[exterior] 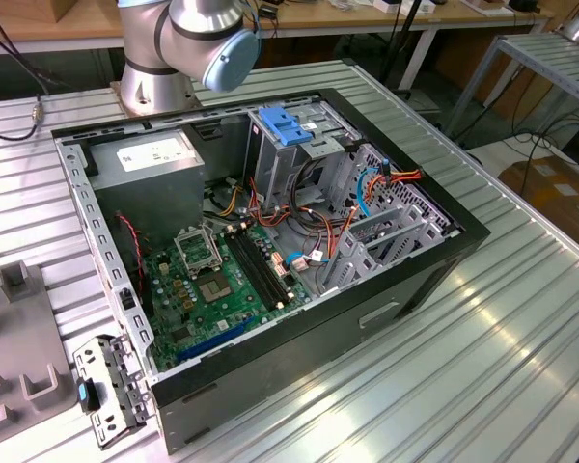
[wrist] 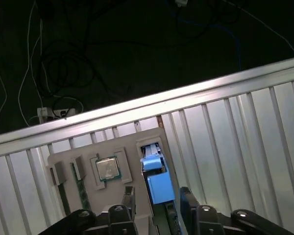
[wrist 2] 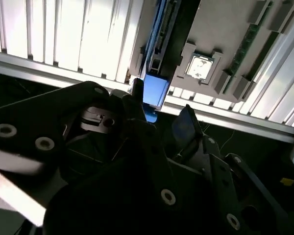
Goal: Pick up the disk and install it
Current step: 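Pick up the disk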
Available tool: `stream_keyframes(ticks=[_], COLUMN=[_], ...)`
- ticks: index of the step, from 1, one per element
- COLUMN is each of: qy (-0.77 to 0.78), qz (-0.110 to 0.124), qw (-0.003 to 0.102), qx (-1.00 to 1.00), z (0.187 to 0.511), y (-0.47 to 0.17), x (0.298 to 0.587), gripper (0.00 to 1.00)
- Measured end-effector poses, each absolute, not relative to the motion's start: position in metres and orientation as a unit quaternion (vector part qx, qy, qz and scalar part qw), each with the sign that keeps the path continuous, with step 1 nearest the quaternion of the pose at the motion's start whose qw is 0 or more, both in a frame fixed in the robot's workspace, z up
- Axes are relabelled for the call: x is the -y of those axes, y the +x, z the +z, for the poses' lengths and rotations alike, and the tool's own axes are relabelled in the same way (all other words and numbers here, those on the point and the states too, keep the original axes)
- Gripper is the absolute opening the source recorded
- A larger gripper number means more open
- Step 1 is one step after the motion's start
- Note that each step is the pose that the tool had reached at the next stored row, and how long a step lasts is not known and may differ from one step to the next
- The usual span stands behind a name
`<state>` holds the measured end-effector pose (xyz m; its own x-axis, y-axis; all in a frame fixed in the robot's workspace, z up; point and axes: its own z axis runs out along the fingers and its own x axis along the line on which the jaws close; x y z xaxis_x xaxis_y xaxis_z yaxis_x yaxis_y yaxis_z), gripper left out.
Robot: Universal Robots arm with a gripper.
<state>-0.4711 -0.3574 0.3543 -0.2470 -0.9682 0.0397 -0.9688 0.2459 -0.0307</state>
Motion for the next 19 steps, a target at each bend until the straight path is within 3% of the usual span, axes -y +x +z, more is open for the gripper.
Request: stream_keyframes(ticks=[1, 2, 19], qy=[0.616, 0.621, 0.676], qz=[0.024, 0.024, 0.021], qw=[0.006, 0.006, 0.001], qx=[0.787, 0.783, 0.736], z=[0.351, 0.345, 0.314], y=[-0.471, -0.471, -0.474], x=[0.357, 0.357, 0.357], gripper=[0.53, 0.66, 0.66])
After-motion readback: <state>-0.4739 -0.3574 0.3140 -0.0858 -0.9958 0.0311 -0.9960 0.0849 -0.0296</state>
